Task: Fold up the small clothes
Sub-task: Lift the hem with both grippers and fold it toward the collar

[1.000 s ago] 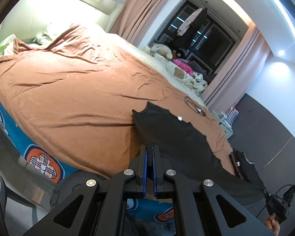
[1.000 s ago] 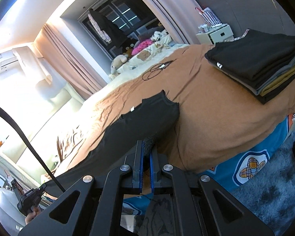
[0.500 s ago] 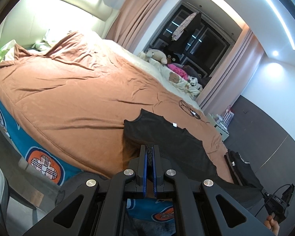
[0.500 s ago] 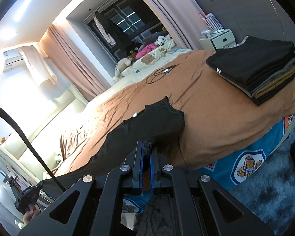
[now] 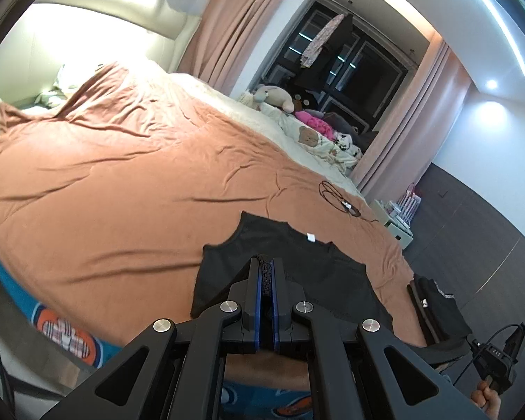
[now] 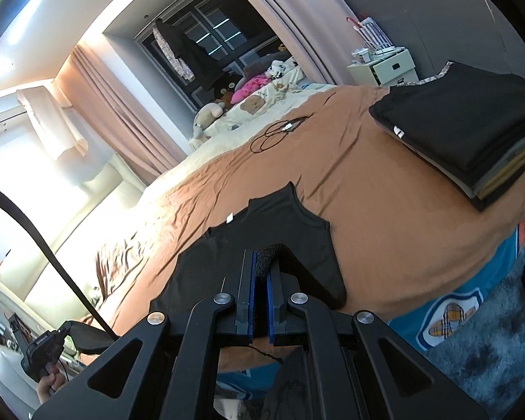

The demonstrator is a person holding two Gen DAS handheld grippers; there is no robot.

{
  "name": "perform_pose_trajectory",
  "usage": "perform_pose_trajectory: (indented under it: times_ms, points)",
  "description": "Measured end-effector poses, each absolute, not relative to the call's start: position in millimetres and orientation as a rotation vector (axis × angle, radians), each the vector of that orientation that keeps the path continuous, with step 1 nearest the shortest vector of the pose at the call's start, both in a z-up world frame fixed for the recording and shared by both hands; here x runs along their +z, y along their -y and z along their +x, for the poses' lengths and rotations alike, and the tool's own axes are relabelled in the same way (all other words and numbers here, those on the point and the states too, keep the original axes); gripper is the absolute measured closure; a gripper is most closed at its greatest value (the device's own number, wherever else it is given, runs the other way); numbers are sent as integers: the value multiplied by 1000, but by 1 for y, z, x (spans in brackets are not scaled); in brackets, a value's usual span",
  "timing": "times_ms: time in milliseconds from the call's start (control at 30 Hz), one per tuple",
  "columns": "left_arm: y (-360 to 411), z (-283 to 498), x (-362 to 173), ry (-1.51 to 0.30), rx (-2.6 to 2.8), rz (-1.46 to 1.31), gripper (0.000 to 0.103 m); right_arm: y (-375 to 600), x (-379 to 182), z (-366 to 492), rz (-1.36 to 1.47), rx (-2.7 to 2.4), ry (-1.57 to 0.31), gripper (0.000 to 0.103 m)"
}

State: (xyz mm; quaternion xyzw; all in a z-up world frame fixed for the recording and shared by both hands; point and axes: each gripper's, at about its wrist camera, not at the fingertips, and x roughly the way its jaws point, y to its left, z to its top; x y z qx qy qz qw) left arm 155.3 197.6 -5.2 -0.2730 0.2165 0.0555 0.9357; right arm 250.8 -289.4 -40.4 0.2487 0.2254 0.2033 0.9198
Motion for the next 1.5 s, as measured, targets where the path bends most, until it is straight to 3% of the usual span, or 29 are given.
perform_pose_trajectory:
  times_ms: [767,1500]
  points:
    - [-226,292,-7,-542,158,-495,99,243,-19,366,438,398,-492,101]
    - [-246,417,-51,-703,213,-414,99,204,-13,477,369,356,-623,101]
